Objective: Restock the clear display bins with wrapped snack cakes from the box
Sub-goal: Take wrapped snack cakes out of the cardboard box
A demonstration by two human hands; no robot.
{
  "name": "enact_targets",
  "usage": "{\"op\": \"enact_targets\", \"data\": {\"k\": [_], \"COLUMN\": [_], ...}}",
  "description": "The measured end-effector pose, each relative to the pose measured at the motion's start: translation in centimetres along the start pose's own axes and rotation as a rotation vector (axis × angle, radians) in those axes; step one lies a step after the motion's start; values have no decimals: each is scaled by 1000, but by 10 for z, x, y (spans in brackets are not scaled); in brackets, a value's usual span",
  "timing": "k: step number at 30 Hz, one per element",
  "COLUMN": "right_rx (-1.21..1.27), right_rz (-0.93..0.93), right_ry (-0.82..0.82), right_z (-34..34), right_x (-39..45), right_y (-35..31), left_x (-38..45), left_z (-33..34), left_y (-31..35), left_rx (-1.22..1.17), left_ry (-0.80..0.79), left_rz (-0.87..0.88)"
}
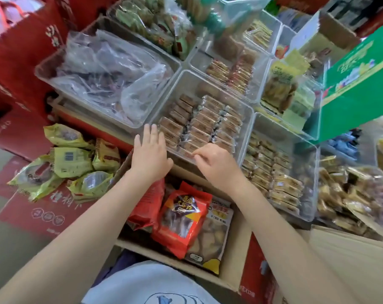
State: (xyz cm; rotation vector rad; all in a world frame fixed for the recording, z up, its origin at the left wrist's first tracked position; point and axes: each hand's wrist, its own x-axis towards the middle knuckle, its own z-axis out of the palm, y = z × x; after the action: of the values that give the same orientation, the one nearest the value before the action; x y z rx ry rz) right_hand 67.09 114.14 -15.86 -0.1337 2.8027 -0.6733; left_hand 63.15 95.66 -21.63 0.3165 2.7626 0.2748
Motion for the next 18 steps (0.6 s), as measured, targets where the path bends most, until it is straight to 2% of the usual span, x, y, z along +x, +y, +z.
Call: {"op": "enact_targets", "data": {"k": [2, 4, 7, 12, 15, 18], "right_rx": [31, 48, 10, 34, 49, 39], "right_rz": [4, 29, 106, 320, 545, 737], "right_ry": [81, 209, 421, 656, 594, 425], "right_z": [-27, -54, -90, -134, -139, -131], "right_x": [-53, -110, -198, -336, -402, -437], "right_y": [18, 44, 92, 185, 257, 326], "left_x": [-19, -45, -93, -175, -212, -228], "left_z": [-4, -1, 15, 54, 72, 83], "left_y": [42, 99, 194, 331, 407, 461], "left_rx": [-89, -233, -392, -464, -434, -326], "left_ry": [85, 104, -44, -122, -12, 10], "left_rz": [100, 251, 438, 737, 914, 897]}}
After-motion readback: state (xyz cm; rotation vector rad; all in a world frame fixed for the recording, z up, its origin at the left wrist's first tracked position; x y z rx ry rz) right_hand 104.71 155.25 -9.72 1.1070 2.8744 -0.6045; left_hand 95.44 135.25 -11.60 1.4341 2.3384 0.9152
